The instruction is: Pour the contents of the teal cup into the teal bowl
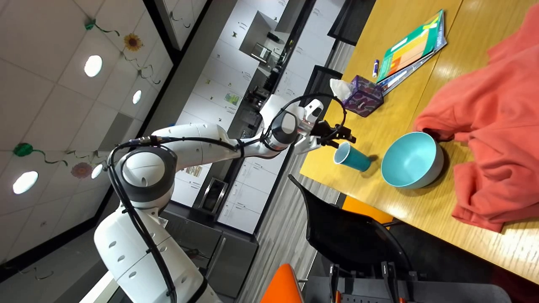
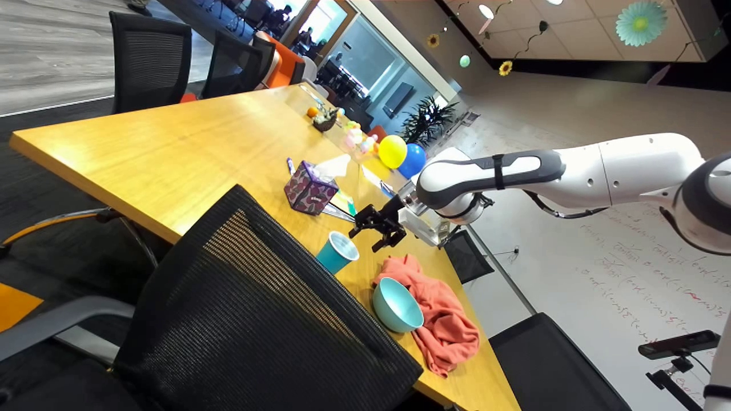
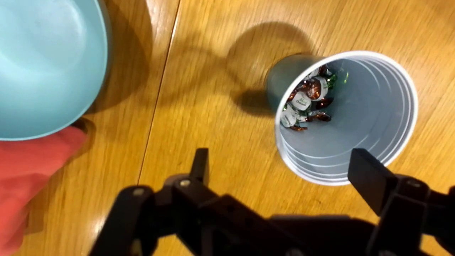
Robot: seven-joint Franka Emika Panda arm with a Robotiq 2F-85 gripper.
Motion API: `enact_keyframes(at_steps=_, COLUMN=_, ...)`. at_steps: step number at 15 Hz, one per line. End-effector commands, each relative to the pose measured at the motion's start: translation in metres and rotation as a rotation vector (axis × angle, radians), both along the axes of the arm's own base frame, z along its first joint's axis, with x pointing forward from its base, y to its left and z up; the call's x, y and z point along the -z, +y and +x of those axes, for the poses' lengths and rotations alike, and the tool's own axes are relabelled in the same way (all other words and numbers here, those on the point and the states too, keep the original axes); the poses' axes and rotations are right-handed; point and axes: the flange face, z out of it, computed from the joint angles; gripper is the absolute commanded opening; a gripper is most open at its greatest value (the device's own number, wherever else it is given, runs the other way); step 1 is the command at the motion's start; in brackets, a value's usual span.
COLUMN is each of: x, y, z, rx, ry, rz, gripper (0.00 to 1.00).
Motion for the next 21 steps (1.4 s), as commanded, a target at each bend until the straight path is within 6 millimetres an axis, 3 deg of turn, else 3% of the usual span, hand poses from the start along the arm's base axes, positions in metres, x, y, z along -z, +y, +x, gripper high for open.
enact_keyframes(at_steps=1, x=0.015, y=-0.004, z=0.011, rx=0.002, ry=-0.001, rz=0.007, gripper=1.00)
enact_keyframes(at_steps=2, x=0.019, y=-0.004, z=0.011, rx=0.002, ry=0.007, rz=0.007, gripper=1.00)
enact_keyframes(at_steps=4, x=0.027, y=-0.005, z=0.012, rx=-0.001, ry=0.021, rz=0.004, gripper=0.72)
enact_keyframes(at_steps=13, x=0.035, y=0.001, z=0.015, rx=-0.014, ry=0.041, rz=0.016, gripper=0.03)
enact_keyframes(at_steps=17, x=0.028, y=0.010, z=0.016, rx=-0.022, ry=0.050, rz=0.042, gripper=0.00)
enact_keyframes(at_steps=21, x=-0.012, y=0.014, z=-0.001, rx=0.018, ry=0.055, rz=0.028, gripper=0.01)
